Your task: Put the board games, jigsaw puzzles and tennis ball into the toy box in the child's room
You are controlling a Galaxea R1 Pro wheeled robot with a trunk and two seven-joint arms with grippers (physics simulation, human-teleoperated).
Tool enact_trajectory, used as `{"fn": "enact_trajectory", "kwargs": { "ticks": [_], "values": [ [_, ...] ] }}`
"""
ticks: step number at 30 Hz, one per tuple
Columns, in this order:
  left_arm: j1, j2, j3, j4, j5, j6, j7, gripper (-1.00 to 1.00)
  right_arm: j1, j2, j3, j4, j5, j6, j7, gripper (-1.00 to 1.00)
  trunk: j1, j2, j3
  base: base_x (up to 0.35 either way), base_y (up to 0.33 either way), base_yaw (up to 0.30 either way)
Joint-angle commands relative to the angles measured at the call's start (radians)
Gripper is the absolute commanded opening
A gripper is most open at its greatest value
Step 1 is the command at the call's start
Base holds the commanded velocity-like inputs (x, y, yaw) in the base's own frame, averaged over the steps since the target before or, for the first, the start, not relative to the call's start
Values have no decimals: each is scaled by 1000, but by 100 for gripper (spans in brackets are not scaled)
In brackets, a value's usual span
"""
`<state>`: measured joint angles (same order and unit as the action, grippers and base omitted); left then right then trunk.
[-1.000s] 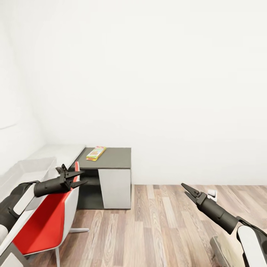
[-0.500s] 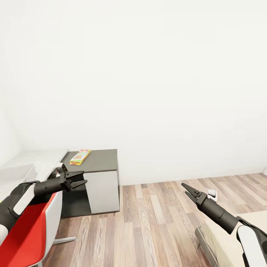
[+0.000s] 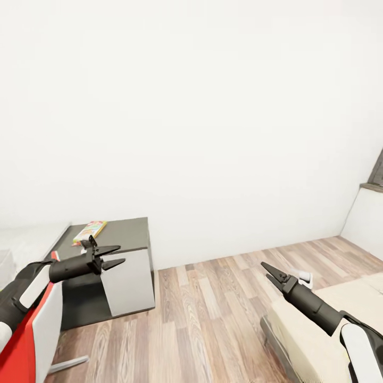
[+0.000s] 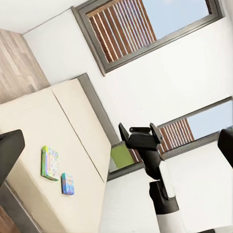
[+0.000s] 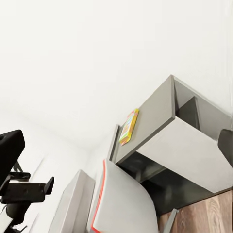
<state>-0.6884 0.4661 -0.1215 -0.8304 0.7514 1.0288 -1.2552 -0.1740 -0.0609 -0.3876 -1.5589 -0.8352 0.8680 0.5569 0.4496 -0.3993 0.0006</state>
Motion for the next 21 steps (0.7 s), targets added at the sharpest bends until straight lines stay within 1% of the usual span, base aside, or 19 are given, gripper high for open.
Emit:
{"fn": "enact_trajectory", "kwargs": {
  "ticks": [1,21],
  "values": [
    [0,1,-3,0,3,7,-3,100,-1,0,-2,0,0,6,3,100,0,-1,0,0,0,-275],
    [0,-1,-4,0,2,7,-3,100,-1,1,-2,6,-1,6,3,100,0,-1,9,0,0,-275]
  ]
}}
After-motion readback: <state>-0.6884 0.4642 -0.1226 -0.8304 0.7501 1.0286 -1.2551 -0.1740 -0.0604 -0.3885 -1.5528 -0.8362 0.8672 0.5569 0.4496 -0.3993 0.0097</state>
